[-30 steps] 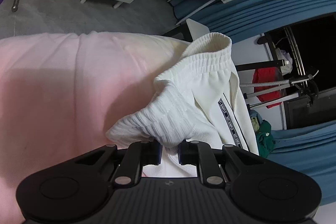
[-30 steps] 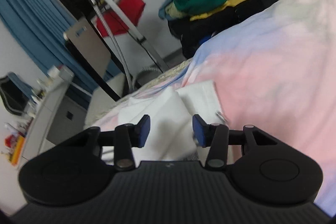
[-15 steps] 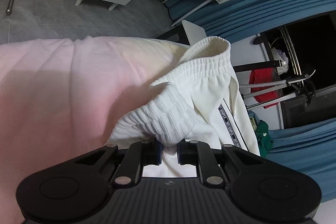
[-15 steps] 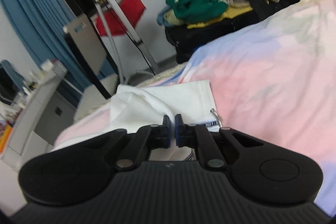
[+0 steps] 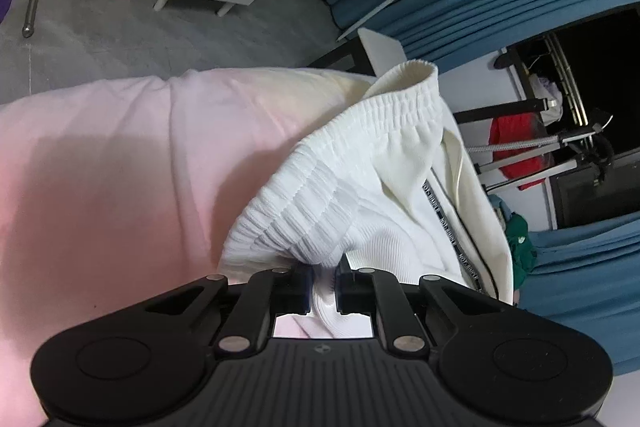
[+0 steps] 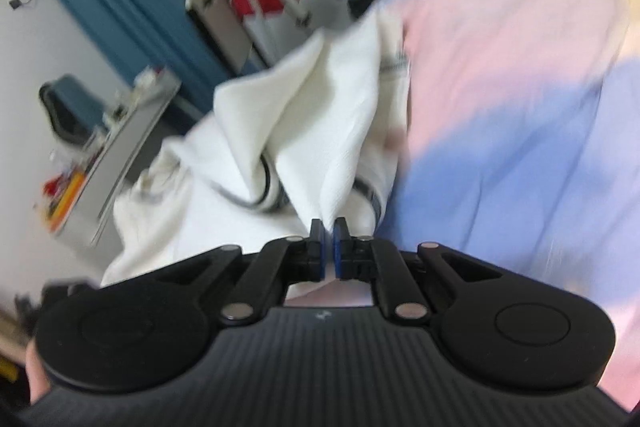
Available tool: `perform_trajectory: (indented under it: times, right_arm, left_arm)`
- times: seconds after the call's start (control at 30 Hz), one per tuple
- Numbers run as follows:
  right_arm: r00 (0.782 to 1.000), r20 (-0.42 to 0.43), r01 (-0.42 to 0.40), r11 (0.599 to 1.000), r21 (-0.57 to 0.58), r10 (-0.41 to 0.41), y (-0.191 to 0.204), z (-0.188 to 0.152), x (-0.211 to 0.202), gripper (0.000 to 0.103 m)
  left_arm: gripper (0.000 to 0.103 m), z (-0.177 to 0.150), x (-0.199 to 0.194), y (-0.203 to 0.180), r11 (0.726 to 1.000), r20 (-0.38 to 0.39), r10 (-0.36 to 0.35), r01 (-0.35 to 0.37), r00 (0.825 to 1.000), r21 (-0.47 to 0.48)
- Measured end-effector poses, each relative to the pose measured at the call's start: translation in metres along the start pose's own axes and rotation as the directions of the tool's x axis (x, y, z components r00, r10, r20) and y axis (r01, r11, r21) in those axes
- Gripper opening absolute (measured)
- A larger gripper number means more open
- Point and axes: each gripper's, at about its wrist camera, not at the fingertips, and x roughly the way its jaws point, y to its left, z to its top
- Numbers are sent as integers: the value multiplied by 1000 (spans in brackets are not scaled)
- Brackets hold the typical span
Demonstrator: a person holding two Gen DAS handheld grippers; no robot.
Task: Fold clothes
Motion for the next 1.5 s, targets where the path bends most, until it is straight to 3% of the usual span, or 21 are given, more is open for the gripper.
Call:
perform_trajectory:
  times: [0.13, 0.27, 0.33, 0.47, 0.6, 0.7, 0.83, 0.97, 1.0, 1.03, 1.07, 1.17, 1.3, 1.37, 1.43, 1.5]
  right_arm:
    - [995, -48, -86, 995, 43, 88, -12, -8, 6, 10]
    - [988, 44, -155, 981, 119, 150, -25, 4, -10, 18]
    - [983, 97, -171, 972, 161, 157, -36, 12, -18, 34]
    - [979, 147, -167, 967, 192, 140, -50, 41, -20, 38]
    - [987, 114, -127, 986, 106, 114, -39, 104, 17, 38]
    - [994, 103, -55, 997, 61, 49, -31, 153, 71, 40]
    - [996, 68, 52, 993, 101, -59, -35, 199, 155, 46]
    - [995, 37, 92, 990, 108, -97, -43, 217, 220, 45]
    - [995, 45, 79, 991, 110, -84, -45, 217, 229, 40]
    - [996, 52, 72, 993, 99, -77, -45, 218, 235, 19]
    - [995, 59, 78, 994, 78, -83, -44, 218, 237, 10]
    - [988, 123, 90, 996, 17, -92, -35, 222, 223, 8]
    - [962, 259, 94, 996, -7, -89, -27, 226, 156, 7]
    - [931, 351, 114, 993, -27, -97, -23, 225, 111, 7]
    - [874, 477, 113, 994, -11, -94, -26, 218, 55, 7]
    - [797, 591, 134, 991, 33, -127, -36, 201, 0, 7]
  left_arm:
    - [12, -2, 3, -5, 999, -18, 26, -25, 1000, 44]
    - [14, 0, 7, -7, 996, -48, 42, -38, 998, 80]
    - [14, 3, 11, -5, 996, -61, 41, -36, 997, 84]
    - [15, 7, 16, -2, 998, -80, 33, -28, 996, 63]
    - [15, 8, 17, 0, 999, -91, 26, -23, 995, 36]
    - [16, 9, 18, 1, 1000, -91, 21, -20, 996, 9]
    - [16, 6, 21, 1, 1000, -77, 26, -25, 997, 4]
    - [16, 6, 25, 3, 1000, -67, 27, -28, 997, -9]
    - [16, 6, 26, 3, 1000, -63, 27, -28, 998, -10]
    - [16, 5, 27, 3, 1000, -59, 27, -28, 998, -11]
    - [16, 5, 28, 3, 999, -53, 31, -32, 998, -8]
    - [16, 3, 31, -1, 999, -41, 42, -42, 998, 12]
    - [16, 6, 31, 0, 999, -58, 32, -31, 998, 20]
    - [16, 8, 30, 2, 1000, -72, 22, -21, 997, 10]
    - [16, 10, 29, 6, 1000, -90, 4, -6, 996, -18]
    - [16, 14, 29, 10, 999, -111, -14, 9, 994, -52]
